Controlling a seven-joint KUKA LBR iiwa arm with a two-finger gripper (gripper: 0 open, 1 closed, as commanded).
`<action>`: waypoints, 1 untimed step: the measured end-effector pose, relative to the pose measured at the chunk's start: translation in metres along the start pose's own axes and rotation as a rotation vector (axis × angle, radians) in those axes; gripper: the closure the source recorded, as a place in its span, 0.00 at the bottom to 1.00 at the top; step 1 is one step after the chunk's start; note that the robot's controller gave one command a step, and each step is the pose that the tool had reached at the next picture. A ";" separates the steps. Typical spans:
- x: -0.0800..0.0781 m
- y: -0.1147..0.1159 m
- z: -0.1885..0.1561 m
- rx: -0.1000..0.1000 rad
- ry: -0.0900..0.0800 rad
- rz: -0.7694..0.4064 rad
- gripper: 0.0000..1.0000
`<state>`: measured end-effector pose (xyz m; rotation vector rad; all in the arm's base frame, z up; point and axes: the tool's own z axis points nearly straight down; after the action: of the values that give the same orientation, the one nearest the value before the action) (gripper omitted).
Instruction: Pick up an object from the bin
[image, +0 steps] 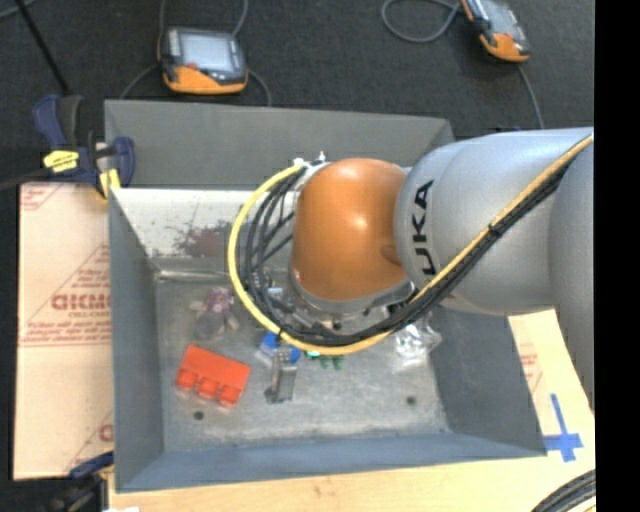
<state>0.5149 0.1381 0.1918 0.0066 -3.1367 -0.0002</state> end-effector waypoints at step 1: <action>-0.035 0.027 0.125 0.001 0.000 -0.038 0.00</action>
Offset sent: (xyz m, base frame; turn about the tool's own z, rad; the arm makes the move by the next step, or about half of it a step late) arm 0.0343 0.0273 -0.1218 -0.0371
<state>0.5490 0.1651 0.0668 0.0663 -3.1365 0.0005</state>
